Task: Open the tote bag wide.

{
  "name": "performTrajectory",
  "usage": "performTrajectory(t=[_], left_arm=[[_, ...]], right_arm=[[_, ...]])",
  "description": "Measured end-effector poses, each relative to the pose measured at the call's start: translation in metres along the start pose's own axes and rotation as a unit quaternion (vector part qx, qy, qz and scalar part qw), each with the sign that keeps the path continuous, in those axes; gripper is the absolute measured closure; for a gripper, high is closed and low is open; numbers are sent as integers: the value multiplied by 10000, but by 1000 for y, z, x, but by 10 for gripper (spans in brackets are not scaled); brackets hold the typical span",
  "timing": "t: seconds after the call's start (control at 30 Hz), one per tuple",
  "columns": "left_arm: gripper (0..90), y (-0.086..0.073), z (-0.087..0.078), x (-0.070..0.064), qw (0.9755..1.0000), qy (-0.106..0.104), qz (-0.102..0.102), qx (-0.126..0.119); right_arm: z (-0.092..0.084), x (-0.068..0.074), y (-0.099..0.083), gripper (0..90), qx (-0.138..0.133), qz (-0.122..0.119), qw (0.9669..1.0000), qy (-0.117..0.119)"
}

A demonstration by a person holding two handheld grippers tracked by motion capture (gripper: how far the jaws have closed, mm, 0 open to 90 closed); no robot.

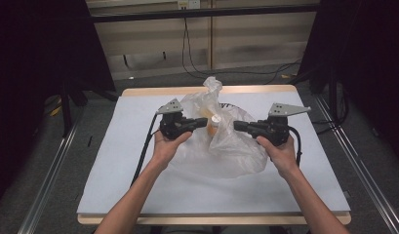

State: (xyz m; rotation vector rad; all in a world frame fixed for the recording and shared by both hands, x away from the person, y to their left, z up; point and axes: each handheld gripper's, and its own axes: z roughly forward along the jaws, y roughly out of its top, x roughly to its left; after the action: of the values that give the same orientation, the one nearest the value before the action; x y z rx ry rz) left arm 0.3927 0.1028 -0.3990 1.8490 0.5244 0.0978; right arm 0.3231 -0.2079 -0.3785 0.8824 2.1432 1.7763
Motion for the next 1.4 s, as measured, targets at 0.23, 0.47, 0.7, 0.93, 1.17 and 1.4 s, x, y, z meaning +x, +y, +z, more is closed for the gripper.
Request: performTrajectory(t=[0.23, 0.47, 0.7, 0.93, 1.17, 1.4], left_arm=[[900, -21, 8, 7, 9998, 37, -55, 174], [900, -47, 19, 17, 9982, 73, -240, 541], [900, -66, 22, 32, 9946, 211, -441, 915], [900, -76, 15, 42, 9881, 605, -416, 1355], [900, -82, 9, 48, 9832, 819, -304, 1600], [900, -85, 8, 47, 9820, 794, -306, 1688]], right_arm=[[5, -7, -15, 900, 75, 107, 9999, -11], [11, -14, -28, 900, 202, 83, 9998, 10], [19, -26, -50, 900, 461, 199, 9987, -64], [24, -36, -68, 900, 855, 302, 9957, -193], [29, -49, -87, 900, 1348, 348, 9892, -463], [27, -55, -96, 900, 1765, 287, 9819, -627]])
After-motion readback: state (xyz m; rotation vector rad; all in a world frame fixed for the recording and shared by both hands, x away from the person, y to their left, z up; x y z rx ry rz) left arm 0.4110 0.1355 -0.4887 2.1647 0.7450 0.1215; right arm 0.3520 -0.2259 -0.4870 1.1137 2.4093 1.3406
